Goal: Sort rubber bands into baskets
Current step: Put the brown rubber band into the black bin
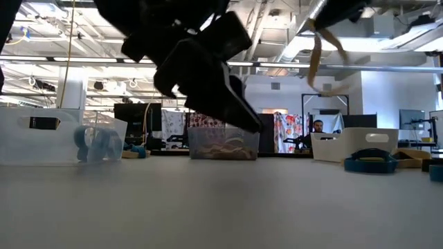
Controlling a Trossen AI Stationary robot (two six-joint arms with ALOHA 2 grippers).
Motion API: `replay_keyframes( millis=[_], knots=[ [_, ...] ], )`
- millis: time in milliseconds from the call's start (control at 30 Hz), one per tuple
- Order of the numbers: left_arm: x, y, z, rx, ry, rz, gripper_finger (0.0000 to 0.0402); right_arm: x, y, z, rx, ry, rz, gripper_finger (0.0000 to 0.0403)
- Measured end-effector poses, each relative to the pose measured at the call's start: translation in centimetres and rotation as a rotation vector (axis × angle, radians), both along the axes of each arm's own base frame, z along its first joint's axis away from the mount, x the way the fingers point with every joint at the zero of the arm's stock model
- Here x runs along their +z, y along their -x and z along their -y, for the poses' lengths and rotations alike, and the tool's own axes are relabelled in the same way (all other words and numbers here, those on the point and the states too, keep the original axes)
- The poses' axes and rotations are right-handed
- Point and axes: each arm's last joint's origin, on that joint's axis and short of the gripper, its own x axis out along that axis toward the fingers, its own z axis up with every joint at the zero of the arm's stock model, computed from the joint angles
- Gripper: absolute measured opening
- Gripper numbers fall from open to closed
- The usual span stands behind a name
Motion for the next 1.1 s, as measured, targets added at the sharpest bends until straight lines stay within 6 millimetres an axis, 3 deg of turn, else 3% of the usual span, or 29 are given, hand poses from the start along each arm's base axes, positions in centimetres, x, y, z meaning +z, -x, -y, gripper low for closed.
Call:
replay_keyframes(
  millis=[467, 1100],
  knots=[
    [-3.3, 2.6, -0.9, 0.196, -0.019, -0.053, 0.0231, 1.2, -3.8, 7.6, 0.034, 0.063, 0.153, 0.0021],
    [-3.2, 2.5, -0.9, 0.230, 0.000, -0.031, 0.0231, -2.8, -8.6, 18.4, 0.006, 0.068, 0.261, 0.0022]
  ],
)
